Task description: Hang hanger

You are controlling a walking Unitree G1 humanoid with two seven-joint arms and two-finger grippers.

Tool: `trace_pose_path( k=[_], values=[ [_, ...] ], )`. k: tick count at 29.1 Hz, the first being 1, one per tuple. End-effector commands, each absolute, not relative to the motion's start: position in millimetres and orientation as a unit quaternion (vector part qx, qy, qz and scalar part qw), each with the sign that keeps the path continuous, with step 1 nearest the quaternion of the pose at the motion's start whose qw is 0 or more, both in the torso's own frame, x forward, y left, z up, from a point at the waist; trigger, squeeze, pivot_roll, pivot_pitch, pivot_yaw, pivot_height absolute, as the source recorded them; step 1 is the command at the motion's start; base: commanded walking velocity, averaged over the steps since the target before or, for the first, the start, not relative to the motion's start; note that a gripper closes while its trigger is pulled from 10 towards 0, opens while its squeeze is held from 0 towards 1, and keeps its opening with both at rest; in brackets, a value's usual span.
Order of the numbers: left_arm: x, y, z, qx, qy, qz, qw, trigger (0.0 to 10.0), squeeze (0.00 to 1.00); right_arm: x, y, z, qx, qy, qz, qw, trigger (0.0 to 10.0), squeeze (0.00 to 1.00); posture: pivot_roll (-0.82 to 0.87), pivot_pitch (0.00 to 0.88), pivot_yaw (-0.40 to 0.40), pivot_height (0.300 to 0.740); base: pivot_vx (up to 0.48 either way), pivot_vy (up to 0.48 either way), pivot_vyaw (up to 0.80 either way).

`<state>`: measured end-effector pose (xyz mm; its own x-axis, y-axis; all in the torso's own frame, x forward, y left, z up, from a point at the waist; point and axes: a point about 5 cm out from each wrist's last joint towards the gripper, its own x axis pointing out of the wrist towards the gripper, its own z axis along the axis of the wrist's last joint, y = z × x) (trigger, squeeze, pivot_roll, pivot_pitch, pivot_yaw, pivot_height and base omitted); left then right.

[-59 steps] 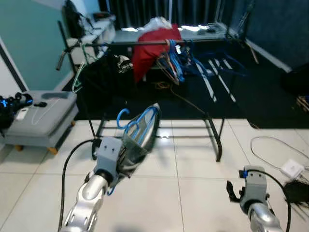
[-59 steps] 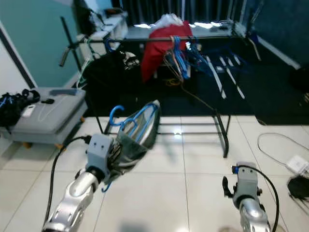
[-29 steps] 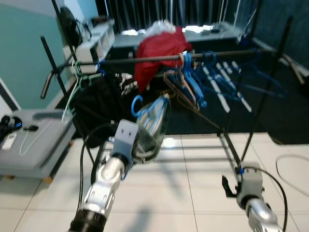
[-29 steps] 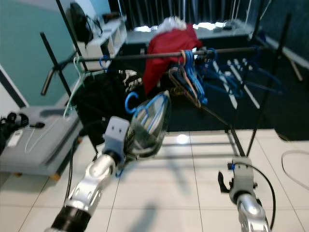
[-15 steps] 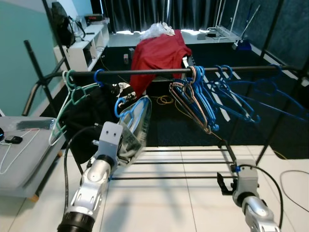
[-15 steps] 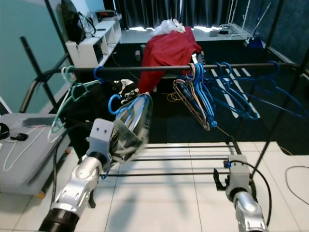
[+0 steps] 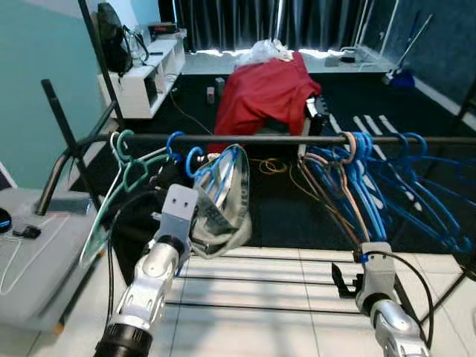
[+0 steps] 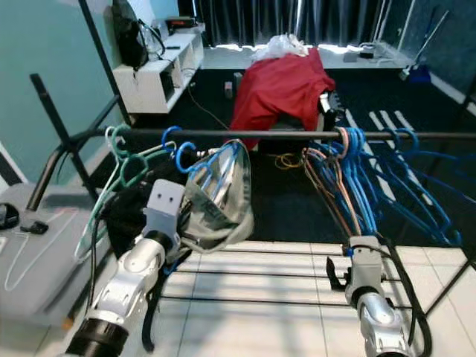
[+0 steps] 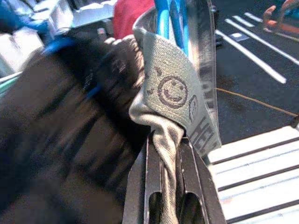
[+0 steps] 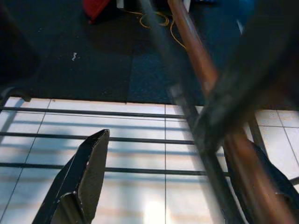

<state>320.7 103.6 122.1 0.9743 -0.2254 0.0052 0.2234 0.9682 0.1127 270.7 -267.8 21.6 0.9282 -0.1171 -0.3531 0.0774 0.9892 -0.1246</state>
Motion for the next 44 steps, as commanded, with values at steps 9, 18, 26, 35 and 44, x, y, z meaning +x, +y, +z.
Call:
trace_pose_path(
  k=[9,18,26,35,44],
  values=[
    [318.7,81.8,133.2,0.024,-0.02,-0.157,0.987,10.0,0.0,273.3,-267.9,23.4,-0.057,0.18,-0.049,0.981,10.0,0.0,-0.03,0.0,0.03,0.735,0.0,0.0,0.0],
    [315.7,69.7,119.8,0.033,0.04,-0.156,0.986,10.0,0.0,273.3,-269.5,23.4,-0.06,0.183,-0.052,0.98,10.0,0.0,-0.03,0.0,0.028,0.735,0.0,0.0,0.0],
    [312.1,61.6,108.2,0.059,0.094,-0.174,0.979,10.0,0.0,272.3,-270.1,22.5,-0.061,0.186,-0.057,0.979,10.0,0.0,-0.04,0.0,0.033,0.735,0.0,0.0,0.0],
    [314.0,60.2,118.6,0.074,0.078,-0.168,0.98,10.0,0.0,271.0,-270.0,21.2,-0.058,0.187,-0.06,0.979,10.0,0.0,-0.04,0.0,0.037,0.735,0.0,0.0,0.0],
    [308.0,55.9,158.9,0.04,-0.044,-0.228,0.972,10.0,0.0,270.3,-271.8,21.9,-0.058,0.186,-0.062,0.979,10.0,0.0,-0.04,0.0,0.037,0.735,0.0,0.0,0.0]
  ],
)
